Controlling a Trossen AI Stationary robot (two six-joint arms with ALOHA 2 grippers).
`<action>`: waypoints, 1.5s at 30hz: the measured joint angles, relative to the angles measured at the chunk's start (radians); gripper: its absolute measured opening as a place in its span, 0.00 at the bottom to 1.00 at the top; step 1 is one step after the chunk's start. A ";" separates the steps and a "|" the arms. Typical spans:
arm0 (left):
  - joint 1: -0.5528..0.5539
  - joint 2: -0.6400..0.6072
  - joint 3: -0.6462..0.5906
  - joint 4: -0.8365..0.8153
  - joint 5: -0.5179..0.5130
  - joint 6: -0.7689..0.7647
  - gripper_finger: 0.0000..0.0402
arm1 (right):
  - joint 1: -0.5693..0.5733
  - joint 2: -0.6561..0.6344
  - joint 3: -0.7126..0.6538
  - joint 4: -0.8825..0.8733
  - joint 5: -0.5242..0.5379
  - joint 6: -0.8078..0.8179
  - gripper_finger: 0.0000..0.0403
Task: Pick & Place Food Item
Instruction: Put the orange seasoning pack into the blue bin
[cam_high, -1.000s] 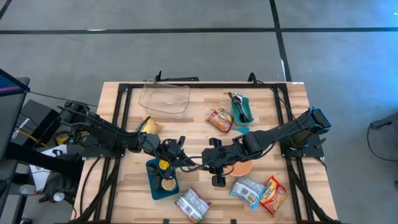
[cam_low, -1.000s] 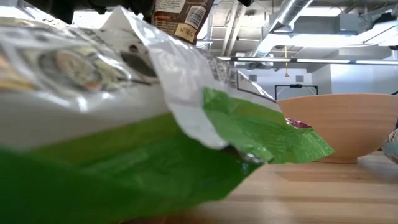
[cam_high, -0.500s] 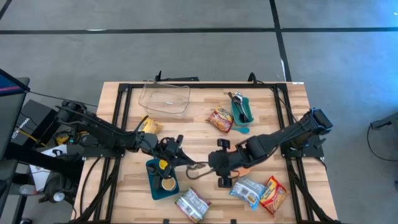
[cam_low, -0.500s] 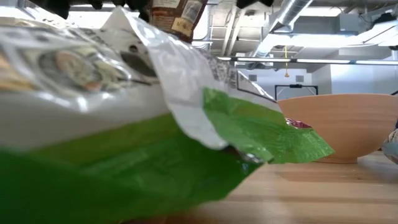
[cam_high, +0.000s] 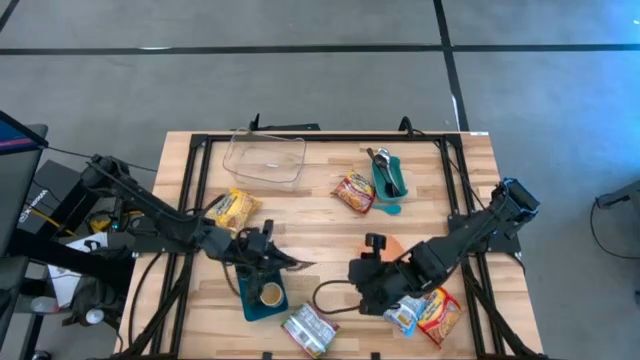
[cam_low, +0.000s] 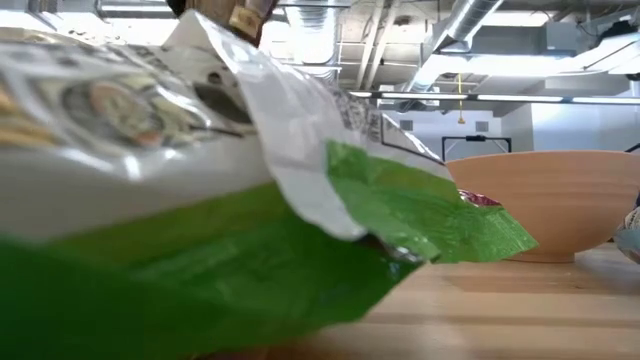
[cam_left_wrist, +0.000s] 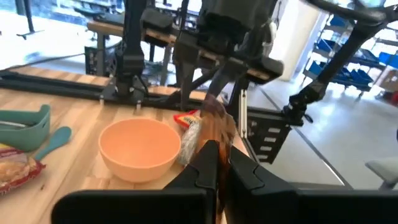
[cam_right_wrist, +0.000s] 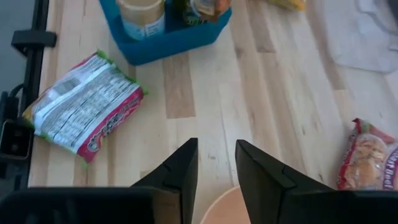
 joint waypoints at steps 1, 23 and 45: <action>-0.015 -0.006 0.000 -0.001 -0.024 0.000 0.00 | 0.006 0.000 0.000 0.001 0.011 0.010 0.25; -0.253 -0.007 0.000 -0.143 -0.485 -0.048 0.00 | 0.031 0.000 0.000 0.007 0.033 0.073 0.25; -0.252 0.115 -0.001 -0.212 -0.552 -0.145 0.00 | 0.030 0.001 0.000 0.012 0.034 0.072 0.25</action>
